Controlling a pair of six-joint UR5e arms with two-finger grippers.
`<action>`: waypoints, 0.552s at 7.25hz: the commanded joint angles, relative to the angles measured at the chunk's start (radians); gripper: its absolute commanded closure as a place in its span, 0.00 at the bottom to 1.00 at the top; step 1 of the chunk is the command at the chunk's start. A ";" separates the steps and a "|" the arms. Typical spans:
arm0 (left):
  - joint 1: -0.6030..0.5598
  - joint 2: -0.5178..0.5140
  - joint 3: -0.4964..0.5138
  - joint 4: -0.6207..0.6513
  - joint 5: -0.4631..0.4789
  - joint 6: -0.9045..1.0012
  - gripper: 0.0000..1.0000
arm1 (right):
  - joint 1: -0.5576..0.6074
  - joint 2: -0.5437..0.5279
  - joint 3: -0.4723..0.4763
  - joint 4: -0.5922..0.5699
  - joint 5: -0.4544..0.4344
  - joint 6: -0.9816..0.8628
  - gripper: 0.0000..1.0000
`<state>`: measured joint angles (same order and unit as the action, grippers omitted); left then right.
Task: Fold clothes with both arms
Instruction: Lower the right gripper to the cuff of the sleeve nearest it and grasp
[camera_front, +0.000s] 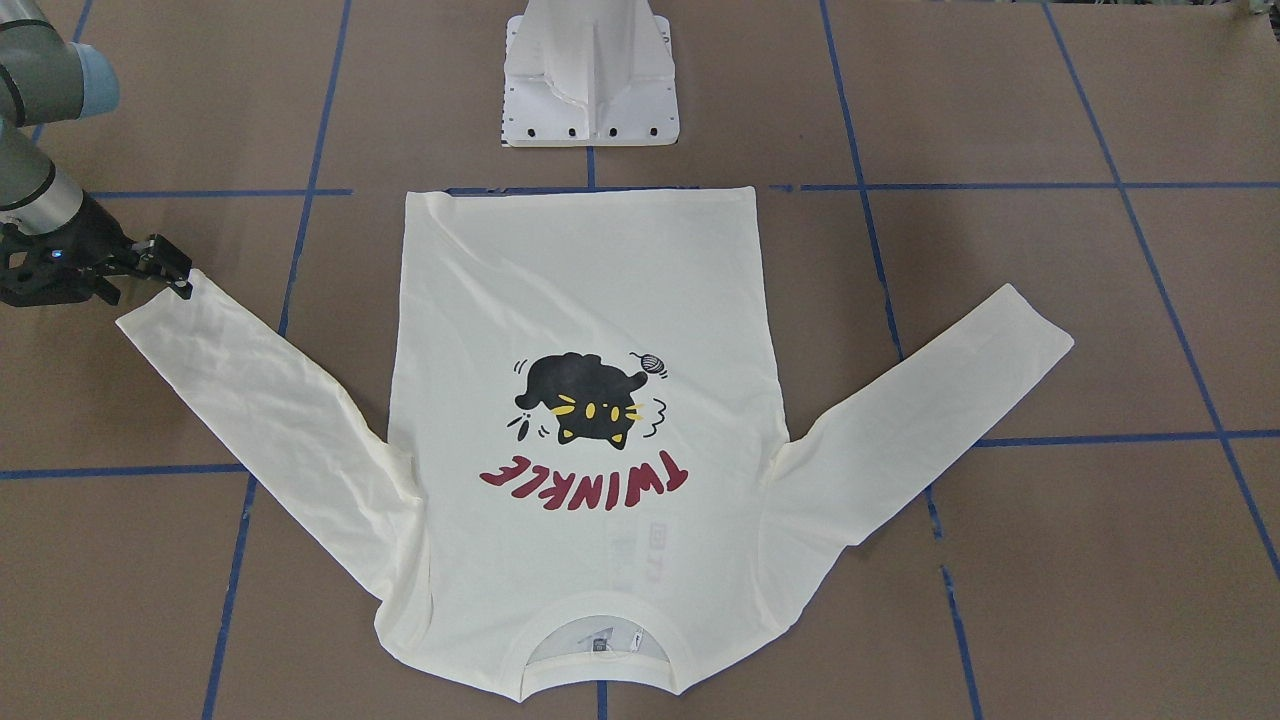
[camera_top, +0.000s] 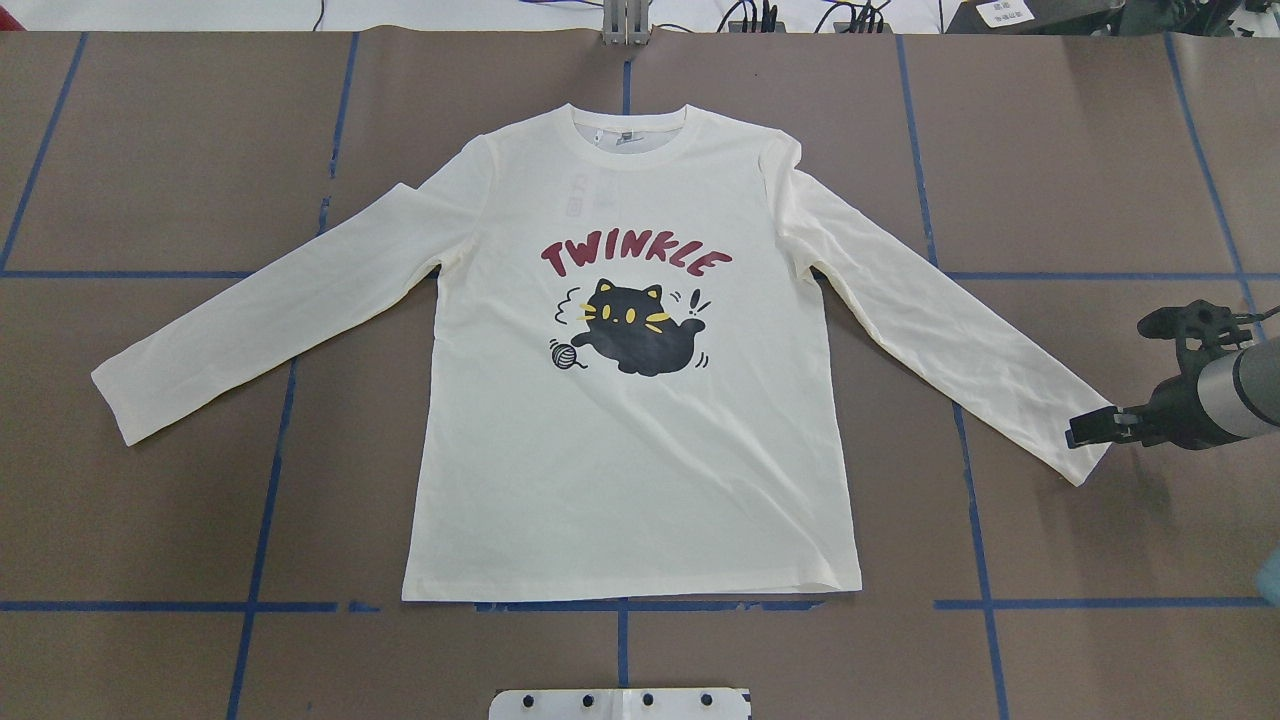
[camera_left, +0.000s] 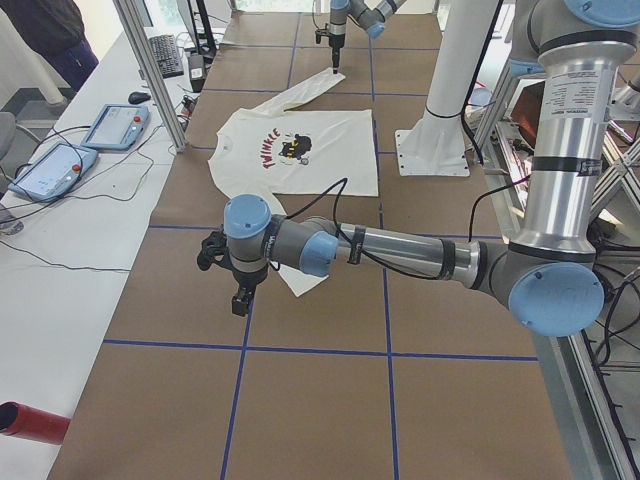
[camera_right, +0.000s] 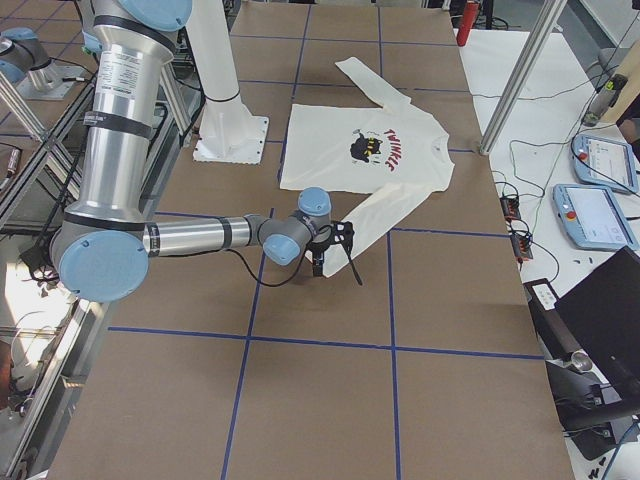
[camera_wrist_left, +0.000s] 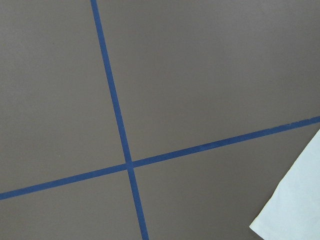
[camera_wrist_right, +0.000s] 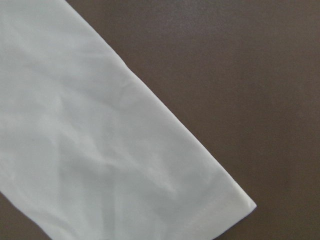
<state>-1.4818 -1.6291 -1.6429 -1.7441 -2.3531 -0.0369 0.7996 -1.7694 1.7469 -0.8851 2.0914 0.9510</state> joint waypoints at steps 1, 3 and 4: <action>0.000 0.000 0.000 0.000 0.000 0.000 0.00 | -0.008 0.001 -0.004 -0.020 -0.005 0.000 0.00; 0.000 -0.002 0.000 -0.002 0.000 0.002 0.00 | -0.011 0.001 -0.009 -0.020 -0.005 0.000 0.15; 0.000 -0.002 -0.001 -0.002 0.000 0.002 0.00 | -0.011 0.001 -0.010 -0.022 -0.005 0.000 0.30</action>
<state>-1.4818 -1.6301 -1.6431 -1.7451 -2.3531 -0.0355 0.7893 -1.7687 1.7387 -0.9050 2.0860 0.9511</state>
